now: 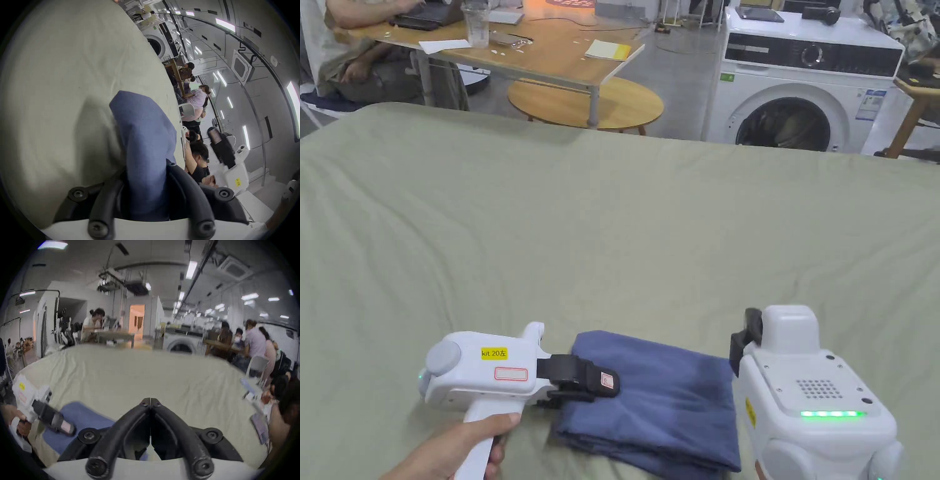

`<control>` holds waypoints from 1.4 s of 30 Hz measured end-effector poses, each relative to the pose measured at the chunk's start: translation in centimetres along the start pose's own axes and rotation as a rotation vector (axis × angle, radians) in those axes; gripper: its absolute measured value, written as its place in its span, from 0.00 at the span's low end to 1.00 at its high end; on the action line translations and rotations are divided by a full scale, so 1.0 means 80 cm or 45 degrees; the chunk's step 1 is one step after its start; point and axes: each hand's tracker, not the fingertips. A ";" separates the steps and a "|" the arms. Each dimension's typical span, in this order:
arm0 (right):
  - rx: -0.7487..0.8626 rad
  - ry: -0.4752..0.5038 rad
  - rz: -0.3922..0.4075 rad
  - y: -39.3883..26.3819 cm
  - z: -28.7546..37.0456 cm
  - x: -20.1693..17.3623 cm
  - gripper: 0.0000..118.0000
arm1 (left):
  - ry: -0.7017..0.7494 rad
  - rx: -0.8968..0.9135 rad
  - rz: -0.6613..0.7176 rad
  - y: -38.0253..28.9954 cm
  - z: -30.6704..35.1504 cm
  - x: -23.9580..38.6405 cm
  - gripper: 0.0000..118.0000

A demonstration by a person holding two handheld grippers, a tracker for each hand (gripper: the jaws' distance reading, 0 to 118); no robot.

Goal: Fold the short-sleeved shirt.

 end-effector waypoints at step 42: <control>0.158 0.386 -0.017 0.074 -0.047 -0.259 0.00 | 0.825 0.239 0.282 0.073 0.582 -0.055 0.15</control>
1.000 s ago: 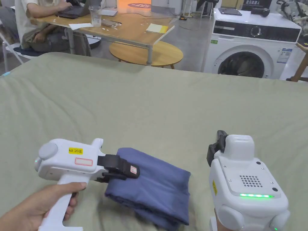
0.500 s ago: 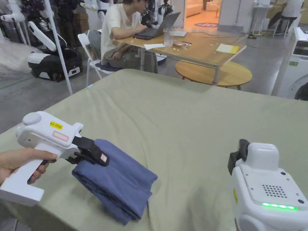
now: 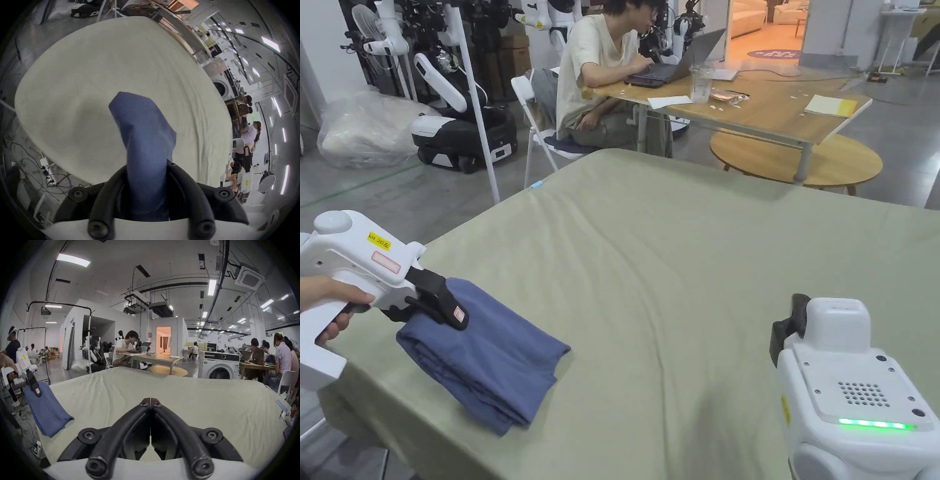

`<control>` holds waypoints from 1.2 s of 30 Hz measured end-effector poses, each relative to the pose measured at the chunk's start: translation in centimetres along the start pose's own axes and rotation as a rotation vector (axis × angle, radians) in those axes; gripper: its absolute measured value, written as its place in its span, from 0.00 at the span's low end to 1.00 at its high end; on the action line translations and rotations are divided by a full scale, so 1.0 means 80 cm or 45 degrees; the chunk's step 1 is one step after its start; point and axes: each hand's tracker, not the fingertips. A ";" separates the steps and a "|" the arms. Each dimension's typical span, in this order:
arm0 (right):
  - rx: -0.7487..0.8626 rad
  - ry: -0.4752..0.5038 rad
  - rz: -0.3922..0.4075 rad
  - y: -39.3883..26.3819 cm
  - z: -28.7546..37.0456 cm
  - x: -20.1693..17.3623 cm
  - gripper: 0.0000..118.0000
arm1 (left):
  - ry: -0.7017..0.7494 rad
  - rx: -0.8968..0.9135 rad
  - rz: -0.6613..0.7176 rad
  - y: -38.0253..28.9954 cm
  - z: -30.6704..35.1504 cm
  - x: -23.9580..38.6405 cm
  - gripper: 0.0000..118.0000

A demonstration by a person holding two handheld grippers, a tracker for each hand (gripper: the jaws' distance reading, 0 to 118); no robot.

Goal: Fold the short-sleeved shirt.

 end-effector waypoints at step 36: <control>-0.034 -0.071 -0.023 -0.009 0.024 0.068 0.00 | 0.236 0.733 -0.484 -0.114 -0.141 0.118 0.00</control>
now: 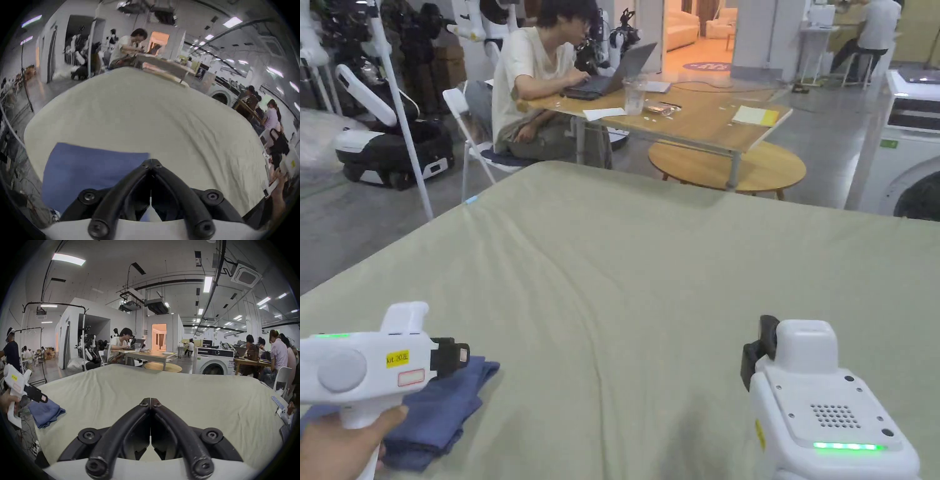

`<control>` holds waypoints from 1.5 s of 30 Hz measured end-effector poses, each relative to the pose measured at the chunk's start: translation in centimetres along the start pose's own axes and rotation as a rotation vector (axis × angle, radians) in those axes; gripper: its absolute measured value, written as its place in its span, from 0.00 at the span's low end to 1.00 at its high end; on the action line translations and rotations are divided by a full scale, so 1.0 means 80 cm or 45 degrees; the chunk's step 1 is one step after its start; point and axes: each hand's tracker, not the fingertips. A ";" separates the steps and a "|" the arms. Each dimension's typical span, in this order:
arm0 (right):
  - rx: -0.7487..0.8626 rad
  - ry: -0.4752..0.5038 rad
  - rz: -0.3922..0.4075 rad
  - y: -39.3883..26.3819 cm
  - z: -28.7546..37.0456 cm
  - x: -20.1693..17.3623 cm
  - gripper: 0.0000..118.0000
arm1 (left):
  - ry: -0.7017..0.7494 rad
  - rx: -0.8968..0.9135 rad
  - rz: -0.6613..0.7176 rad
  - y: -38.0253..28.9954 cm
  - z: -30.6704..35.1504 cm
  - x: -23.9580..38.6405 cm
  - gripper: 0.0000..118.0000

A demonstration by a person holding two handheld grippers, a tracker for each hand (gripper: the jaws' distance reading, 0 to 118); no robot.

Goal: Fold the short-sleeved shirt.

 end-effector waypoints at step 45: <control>0.086 -0.380 -0.101 -0.009 0.074 0.170 0.00 | -0.163 0.735 -0.253 -0.036 0.003 0.402 0.00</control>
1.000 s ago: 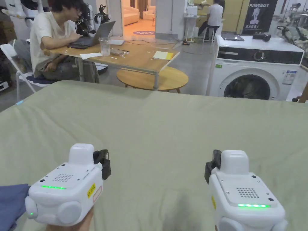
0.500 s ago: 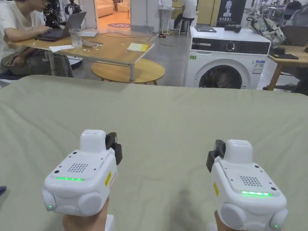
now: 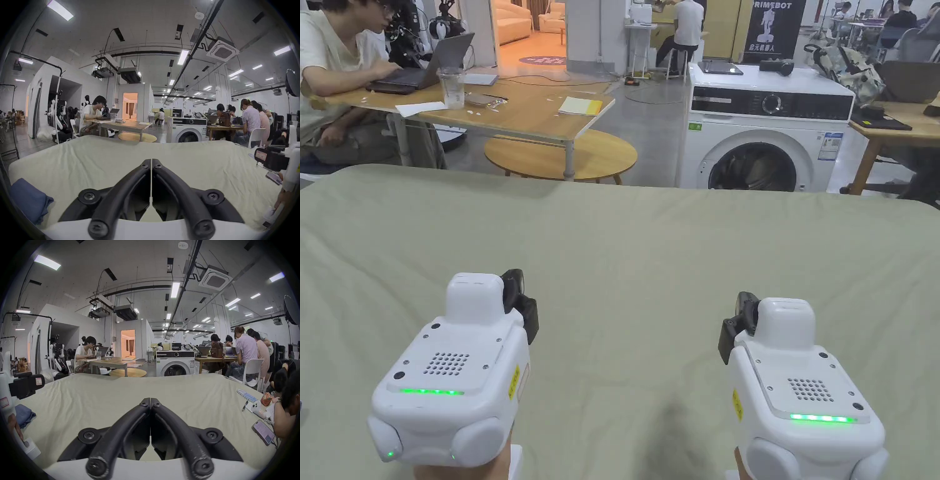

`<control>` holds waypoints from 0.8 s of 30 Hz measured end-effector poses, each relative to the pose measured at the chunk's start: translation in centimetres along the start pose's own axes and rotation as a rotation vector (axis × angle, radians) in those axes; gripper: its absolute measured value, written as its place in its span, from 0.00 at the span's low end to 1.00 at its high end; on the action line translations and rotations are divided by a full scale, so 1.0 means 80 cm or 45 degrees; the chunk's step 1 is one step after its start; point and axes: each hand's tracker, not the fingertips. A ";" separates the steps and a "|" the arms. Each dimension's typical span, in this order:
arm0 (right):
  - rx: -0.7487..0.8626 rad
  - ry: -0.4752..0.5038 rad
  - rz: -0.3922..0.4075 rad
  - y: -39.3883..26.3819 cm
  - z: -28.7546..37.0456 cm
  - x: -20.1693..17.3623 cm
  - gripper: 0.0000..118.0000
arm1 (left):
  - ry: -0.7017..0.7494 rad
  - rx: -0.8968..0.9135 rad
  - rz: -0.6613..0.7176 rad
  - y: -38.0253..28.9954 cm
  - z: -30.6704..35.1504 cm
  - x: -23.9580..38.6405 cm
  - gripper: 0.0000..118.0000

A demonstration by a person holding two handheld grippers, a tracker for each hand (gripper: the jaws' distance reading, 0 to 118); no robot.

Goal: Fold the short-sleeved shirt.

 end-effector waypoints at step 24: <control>-0.020 -0.018 -0.032 0.010 -0.007 0.013 0.78 | 0.018 0.065 -0.063 0.008 0.000 0.004 0.68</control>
